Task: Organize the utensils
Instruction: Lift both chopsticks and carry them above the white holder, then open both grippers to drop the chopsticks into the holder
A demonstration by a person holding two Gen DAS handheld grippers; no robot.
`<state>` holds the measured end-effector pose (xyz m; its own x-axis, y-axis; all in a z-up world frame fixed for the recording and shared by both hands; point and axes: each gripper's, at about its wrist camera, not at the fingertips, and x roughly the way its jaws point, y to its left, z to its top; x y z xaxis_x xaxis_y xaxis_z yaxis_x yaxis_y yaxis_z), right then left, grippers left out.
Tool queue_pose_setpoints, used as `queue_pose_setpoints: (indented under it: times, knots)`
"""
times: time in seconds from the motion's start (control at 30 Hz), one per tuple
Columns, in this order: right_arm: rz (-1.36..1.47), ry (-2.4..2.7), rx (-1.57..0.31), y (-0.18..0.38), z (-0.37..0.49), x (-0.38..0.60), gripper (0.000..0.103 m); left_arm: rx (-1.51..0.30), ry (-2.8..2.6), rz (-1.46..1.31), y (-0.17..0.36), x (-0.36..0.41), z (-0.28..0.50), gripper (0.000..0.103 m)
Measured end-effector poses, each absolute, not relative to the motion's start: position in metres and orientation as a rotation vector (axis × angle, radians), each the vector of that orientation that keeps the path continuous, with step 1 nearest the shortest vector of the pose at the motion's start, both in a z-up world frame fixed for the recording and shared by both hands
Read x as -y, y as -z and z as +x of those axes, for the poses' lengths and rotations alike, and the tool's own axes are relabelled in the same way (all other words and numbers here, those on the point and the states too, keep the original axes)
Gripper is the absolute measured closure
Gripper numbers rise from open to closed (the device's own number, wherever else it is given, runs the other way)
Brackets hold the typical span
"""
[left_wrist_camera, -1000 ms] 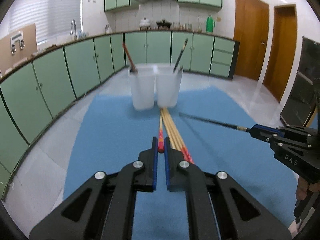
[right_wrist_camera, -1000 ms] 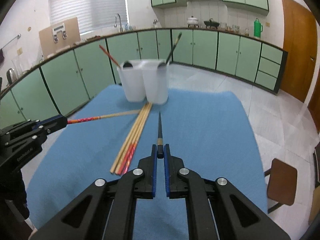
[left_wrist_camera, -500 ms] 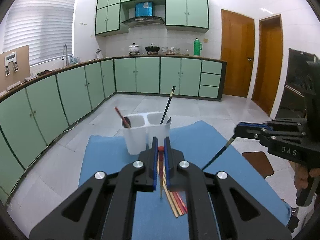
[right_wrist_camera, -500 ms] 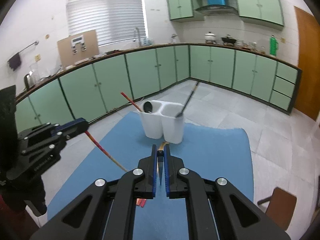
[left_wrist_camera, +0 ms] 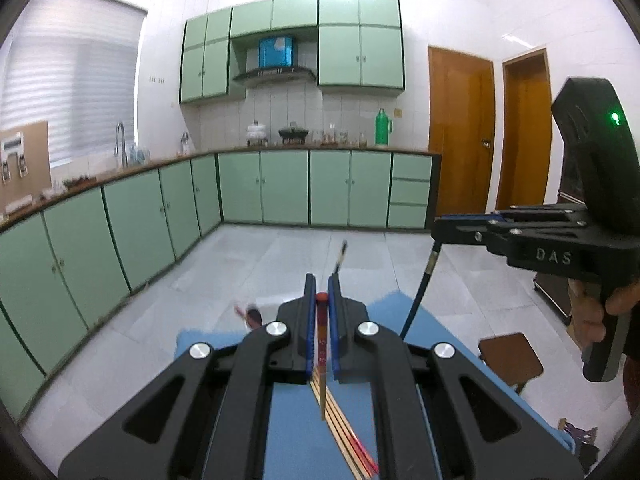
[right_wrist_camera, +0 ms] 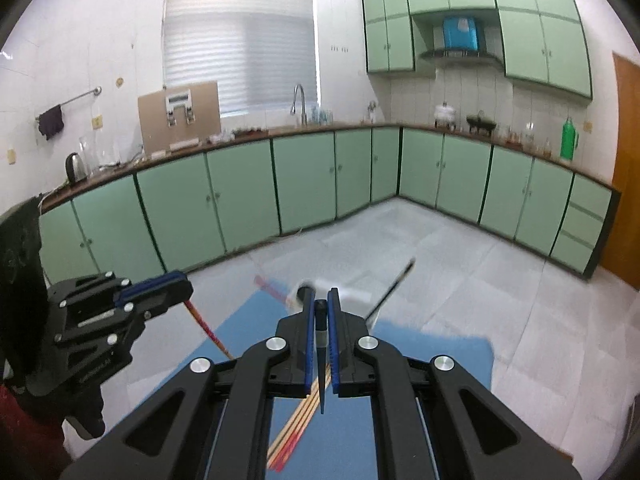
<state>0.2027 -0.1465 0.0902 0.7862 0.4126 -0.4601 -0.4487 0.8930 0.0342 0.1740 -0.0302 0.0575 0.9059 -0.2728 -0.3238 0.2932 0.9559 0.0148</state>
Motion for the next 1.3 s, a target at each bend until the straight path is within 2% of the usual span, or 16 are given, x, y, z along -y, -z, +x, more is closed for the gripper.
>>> queue_pose_setpoints:
  times: [0.2, 0.4, 0.63, 0.93, 1.07, 1.13, 1.2, 1.27, 1.3]
  knots:
    - [-0.058, -0.429, -0.399, -0.124, 0.244, 0.142, 0.097, -0.238, 0.266, 0.075, -0.094, 0.033, 0.211, 0.098]
    - [-0.034, -0.4, -0.383, -0.127, 0.289, 0.139, 0.097, -0.198, 0.247, 0.051, -0.107, 0.032, 0.252, 0.098]
    - [-0.034, -0.375, -0.416, -0.097, 0.334, 0.134, 0.097, -0.212, 0.22, 0.057, -0.082, 0.037, 0.304, 0.098]
    - [-0.03, -0.38, -0.503, -0.048, 0.362, 0.133, 0.095, -0.358, 0.237, 0.049, -0.033, 0.036, 0.345, 0.096]
    - [-0.025, -0.352, -0.491, -0.047, 0.355, 0.141, 0.087, -0.367, 0.231, 0.051, -0.028, 0.028, 0.338, 0.091]
    - [-0.022, -0.333, -0.477, -0.05, 0.348, 0.147, 0.08, -0.361, 0.226, 0.051, -0.03, 0.022, 0.33, 0.083]
    - [-0.014, -0.317, -0.46, -0.055, 0.338, 0.155, 0.068, -0.345, 0.219, 0.048, -0.036, 0.018, 0.318, 0.077]
    - [-0.017, -0.294, -0.442, -0.057, 0.326, 0.163, 0.061, -0.333, 0.214, 0.043, -0.04, 0.015, 0.309, 0.067]
    - [-0.016, -0.282, -0.432, -0.058, 0.318, 0.167, 0.053, -0.33, 0.21, 0.044, -0.042, 0.014, 0.302, 0.062]
